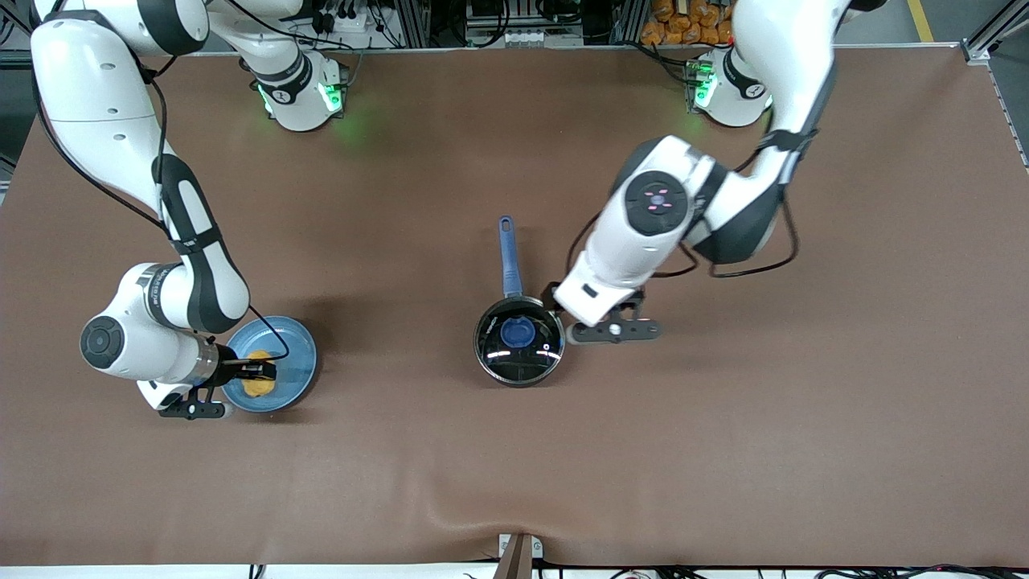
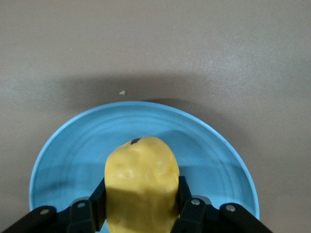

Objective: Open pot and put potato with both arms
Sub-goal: 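Grasp the blue lid knob with the left gripper and lift the potato, then lift the lid off the pot while the right gripper carries the potato, then lower the potato into the pot while the left gripper lowers the lid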

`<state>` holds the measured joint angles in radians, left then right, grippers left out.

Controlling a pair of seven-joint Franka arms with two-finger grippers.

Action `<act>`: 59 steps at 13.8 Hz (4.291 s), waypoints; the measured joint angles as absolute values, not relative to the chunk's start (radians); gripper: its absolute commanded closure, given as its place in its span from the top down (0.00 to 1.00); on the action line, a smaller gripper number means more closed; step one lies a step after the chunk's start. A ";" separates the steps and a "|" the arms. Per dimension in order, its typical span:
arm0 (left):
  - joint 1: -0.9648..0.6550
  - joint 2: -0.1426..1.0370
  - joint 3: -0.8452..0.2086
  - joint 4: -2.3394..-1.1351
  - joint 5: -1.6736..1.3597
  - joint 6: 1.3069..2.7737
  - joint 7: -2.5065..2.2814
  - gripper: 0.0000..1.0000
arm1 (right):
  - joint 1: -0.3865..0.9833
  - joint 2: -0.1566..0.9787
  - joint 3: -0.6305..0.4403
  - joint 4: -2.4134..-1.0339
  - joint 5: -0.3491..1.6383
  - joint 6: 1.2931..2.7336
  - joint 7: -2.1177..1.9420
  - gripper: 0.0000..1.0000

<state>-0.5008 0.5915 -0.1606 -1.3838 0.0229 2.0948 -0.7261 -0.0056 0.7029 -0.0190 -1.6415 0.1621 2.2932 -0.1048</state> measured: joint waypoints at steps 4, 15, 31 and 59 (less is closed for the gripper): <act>-0.733 0.690 0.046 -1.305 0.023 2.181 -0.829 1.00 | -0.001 0.657 -0.012 -1.606 0.163 2.233 -0.105 0.41; -0.788 0.797 0.076 -1.288 0.023 2.318 -0.847 1.00 | 0.022 0.497 -0.009 -1.574 0.171 2.068 -0.084 0.41; -0.802 0.832 0.083 -1.262 0.023 2.343 -0.940 0.00 | 0.157 0.419 -0.008 -1.448 0.172 1.886 0.131 0.43; -0.365 0.453 0.089 -2.023 -0.034 2.547 -0.307 0.00 | 0.680 0.821 -0.012 -1.345 0.105 2.484 0.485 0.37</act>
